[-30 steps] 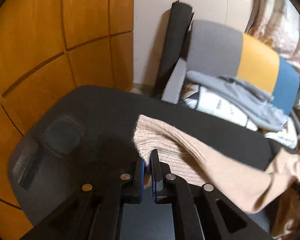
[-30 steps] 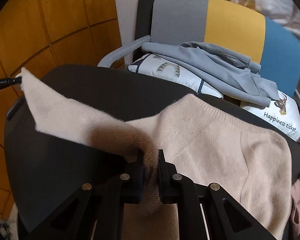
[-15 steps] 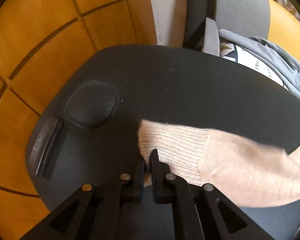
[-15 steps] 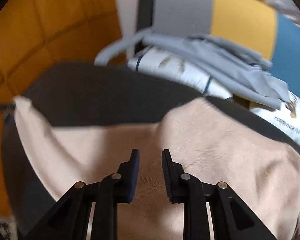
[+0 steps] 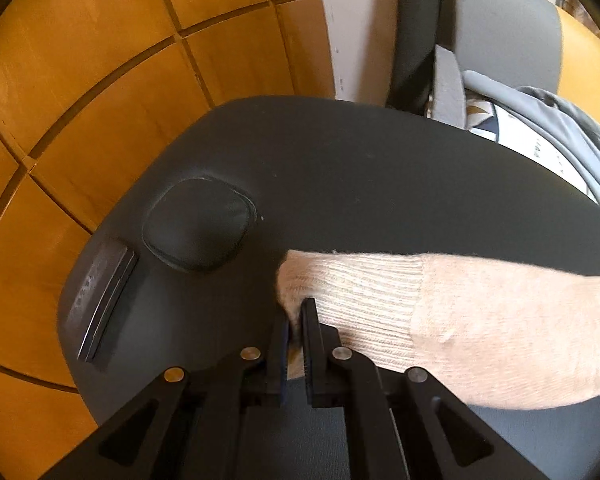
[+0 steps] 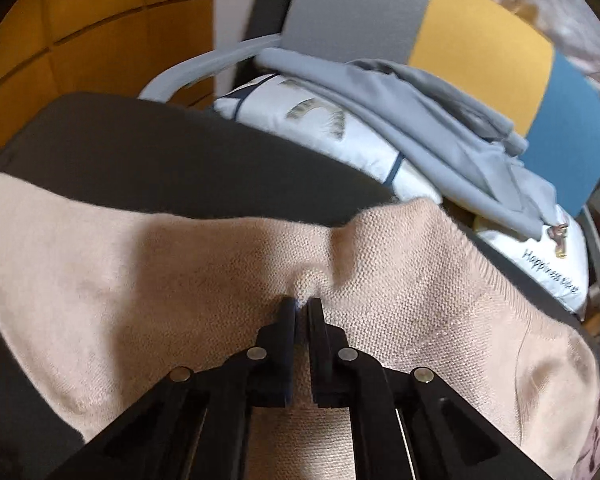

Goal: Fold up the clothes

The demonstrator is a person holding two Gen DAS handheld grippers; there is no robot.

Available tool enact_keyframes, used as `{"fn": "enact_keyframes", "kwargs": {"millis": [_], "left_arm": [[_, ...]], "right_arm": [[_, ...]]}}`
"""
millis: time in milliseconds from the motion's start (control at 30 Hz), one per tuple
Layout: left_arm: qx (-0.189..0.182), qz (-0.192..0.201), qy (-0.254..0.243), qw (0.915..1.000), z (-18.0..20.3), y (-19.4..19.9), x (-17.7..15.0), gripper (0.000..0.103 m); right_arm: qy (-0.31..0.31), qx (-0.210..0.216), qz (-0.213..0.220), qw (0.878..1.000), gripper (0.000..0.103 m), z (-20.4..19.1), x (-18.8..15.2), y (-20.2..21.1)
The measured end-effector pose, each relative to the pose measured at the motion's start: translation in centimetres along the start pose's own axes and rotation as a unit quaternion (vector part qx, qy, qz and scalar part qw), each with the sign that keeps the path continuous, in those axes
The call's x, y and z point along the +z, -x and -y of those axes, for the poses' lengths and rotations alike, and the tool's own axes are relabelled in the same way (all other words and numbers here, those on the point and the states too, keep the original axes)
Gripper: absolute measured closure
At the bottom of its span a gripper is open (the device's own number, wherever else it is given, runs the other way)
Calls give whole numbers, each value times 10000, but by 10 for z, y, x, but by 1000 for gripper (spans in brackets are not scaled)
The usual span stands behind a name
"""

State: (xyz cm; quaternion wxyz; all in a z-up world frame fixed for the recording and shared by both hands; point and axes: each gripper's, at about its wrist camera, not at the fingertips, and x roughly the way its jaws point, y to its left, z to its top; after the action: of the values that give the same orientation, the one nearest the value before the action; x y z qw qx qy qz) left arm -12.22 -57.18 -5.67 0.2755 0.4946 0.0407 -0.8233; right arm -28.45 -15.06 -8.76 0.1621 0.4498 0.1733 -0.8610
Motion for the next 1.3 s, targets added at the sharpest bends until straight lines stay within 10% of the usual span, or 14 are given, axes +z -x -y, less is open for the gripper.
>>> {"fn": "enact_keyframes", "kwargs": {"millis": [133,233,467,567,700,867,1033,1300], "left_arm": [[531,-142,227,9982,6,-23,4,97],[153,-203,572,9980,6,-24,0,97],[-1092,521,245,9923,51,50,-34,93],[-2120,716,-274,9743,104,90,-65,88],[-3573,395,-662,9308,192,128,-117,84],[-4466,-145,-1138,8873,288,155,-179,79],[-4560,-207,-808,8861,310,156,-204,69],[-5132,-229,-347,8573,315,154,-214,45]], "right_arm": [[52,-328,42,9994,97,-10,11,-10],[226,-409,25,9989,93,-13,16,-13],[-523,1226,637,9890,76,43,-17,83],[-260,1494,960,9838,53,58,-60,138],[-95,1530,991,9832,53,74,-123,188],[-289,1156,729,9902,53,96,-191,214],[-549,600,235,9964,52,114,-250,218],[-1188,484,-240,9914,40,134,-296,184]]}}
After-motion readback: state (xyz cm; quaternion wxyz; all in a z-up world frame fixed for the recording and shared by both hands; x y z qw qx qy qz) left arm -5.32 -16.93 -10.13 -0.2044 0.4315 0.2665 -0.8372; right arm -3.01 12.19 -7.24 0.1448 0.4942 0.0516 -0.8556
